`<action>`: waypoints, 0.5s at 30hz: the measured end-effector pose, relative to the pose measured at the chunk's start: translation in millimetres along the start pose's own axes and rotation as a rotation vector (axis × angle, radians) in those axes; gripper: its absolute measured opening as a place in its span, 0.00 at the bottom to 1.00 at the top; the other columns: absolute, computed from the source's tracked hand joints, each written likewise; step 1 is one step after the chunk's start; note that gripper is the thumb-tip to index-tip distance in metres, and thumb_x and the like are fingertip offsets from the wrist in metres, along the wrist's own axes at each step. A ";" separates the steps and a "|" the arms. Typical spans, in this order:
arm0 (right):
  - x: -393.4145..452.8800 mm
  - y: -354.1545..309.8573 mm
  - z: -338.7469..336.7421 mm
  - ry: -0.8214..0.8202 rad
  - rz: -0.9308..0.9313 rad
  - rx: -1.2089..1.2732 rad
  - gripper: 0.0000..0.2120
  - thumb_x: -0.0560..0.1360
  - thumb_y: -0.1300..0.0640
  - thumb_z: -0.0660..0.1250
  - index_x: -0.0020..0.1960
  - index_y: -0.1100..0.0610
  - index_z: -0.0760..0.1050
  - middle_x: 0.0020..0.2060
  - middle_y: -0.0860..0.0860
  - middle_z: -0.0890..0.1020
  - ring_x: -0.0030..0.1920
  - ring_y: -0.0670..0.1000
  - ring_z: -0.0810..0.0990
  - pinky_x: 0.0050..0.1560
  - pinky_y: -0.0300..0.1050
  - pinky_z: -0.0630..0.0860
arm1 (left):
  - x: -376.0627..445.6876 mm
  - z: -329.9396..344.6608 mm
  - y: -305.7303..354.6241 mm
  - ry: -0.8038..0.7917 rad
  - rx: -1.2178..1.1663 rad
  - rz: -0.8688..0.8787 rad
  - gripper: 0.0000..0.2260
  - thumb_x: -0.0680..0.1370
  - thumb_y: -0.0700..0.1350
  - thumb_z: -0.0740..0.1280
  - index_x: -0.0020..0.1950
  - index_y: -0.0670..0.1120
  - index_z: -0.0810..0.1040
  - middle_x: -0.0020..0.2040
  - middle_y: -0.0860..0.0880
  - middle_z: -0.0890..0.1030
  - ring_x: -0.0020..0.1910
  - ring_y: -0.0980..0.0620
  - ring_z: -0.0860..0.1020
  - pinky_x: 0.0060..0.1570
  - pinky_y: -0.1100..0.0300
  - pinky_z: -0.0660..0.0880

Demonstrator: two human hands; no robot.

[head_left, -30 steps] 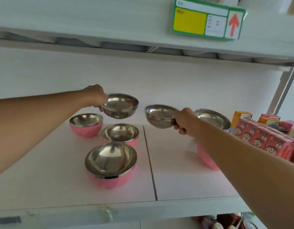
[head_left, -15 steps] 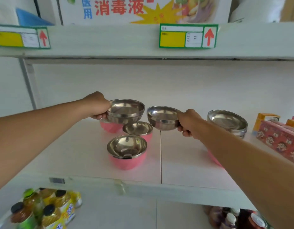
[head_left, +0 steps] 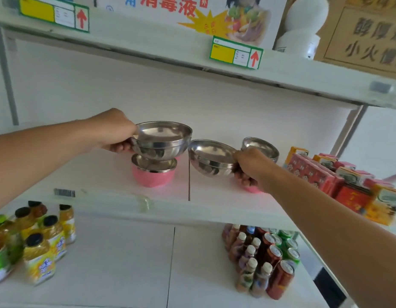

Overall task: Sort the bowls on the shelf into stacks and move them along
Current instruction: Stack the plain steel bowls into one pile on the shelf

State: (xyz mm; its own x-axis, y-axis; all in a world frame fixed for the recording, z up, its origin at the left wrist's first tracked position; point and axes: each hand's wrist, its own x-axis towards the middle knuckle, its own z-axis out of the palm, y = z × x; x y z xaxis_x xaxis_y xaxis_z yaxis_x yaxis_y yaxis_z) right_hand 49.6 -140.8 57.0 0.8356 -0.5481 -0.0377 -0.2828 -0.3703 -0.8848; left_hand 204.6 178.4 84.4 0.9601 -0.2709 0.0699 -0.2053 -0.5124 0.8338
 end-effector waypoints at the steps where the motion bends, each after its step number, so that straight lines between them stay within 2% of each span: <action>1: -7.6 4.5 -6.2 -0.009 0.000 0.004 0.18 0.82 0.53 0.62 0.47 0.65 0.83 0.25 0.55 0.80 0.23 0.51 0.71 0.28 0.44 0.66 | -7.0 7.0 1.2 0.000 0.007 -0.002 0.11 0.81 0.40 0.70 0.51 0.33 0.87 0.33 0.39 0.84 0.29 0.46 0.75 0.26 0.62 0.75; 3: -18.8 12.8 -20.8 -0.011 -0.016 0.012 0.21 0.84 0.50 0.62 0.54 0.67 0.84 0.27 0.55 0.80 0.25 0.52 0.72 0.30 0.46 0.66 | -19.0 19.4 7.1 0.007 0.030 -0.008 0.10 0.81 0.40 0.69 0.50 0.34 0.86 0.27 0.42 0.81 0.25 0.47 0.74 0.23 0.63 0.74; 5: -26.3 19.5 -39.0 -0.010 -0.036 0.050 0.20 0.85 0.49 0.62 0.56 0.65 0.83 0.26 0.53 0.80 0.22 0.50 0.72 0.26 0.43 0.67 | -28.0 30.2 17.6 0.006 0.053 -0.014 0.10 0.81 0.40 0.67 0.51 0.34 0.86 0.25 0.43 0.80 0.24 0.47 0.74 0.25 0.63 0.74; 8: -32.3 31.8 -73.7 0.005 -0.042 0.072 0.16 0.84 0.52 0.61 0.48 0.61 0.81 0.23 0.49 0.79 0.19 0.46 0.72 0.21 0.39 0.68 | -37.9 48.4 37.0 -0.008 0.073 -0.011 0.12 0.80 0.39 0.68 0.53 0.31 0.86 0.29 0.41 0.81 0.26 0.47 0.74 0.30 0.61 0.72; 11: -31.9 52.7 -112.6 0.044 -0.032 0.071 0.17 0.85 0.53 0.61 0.42 0.61 0.79 0.21 0.51 0.79 0.18 0.47 0.71 0.21 0.39 0.68 | -45.9 76.9 59.6 0.005 0.093 -0.007 0.12 0.82 0.39 0.68 0.52 0.31 0.87 0.27 0.42 0.81 0.20 0.50 0.73 0.22 0.62 0.70; 13: -30.7 67.9 -140.1 0.075 -0.025 0.074 0.18 0.85 0.51 0.62 0.41 0.61 0.78 0.22 0.52 0.79 0.19 0.48 0.71 0.21 0.39 0.68 | -48.6 99.5 74.7 0.007 0.055 -0.014 0.11 0.83 0.39 0.68 0.52 0.32 0.86 0.28 0.42 0.82 0.19 0.51 0.73 0.20 0.63 0.70; 15: -27.7 84.9 -168.5 0.100 -0.006 0.077 0.19 0.85 0.48 0.62 0.45 0.61 0.78 0.22 0.52 0.79 0.19 0.48 0.71 0.21 0.38 0.68 | -49.5 125.1 86.1 0.008 -0.009 -0.025 0.10 0.83 0.39 0.69 0.52 0.33 0.86 0.30 0.40 0.84 0.21 0.50 0.73 0.23 0.62 0.71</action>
State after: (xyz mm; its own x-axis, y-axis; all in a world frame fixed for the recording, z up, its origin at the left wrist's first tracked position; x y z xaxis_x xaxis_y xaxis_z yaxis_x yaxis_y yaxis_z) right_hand -76.9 -283.5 61.2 0.7845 -0.6200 0.0107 -0.2380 -0.3170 -0.9181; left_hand 115.6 45.7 84.2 0.9663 -0.2518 0.0534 -0.1797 -0.5112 0.8404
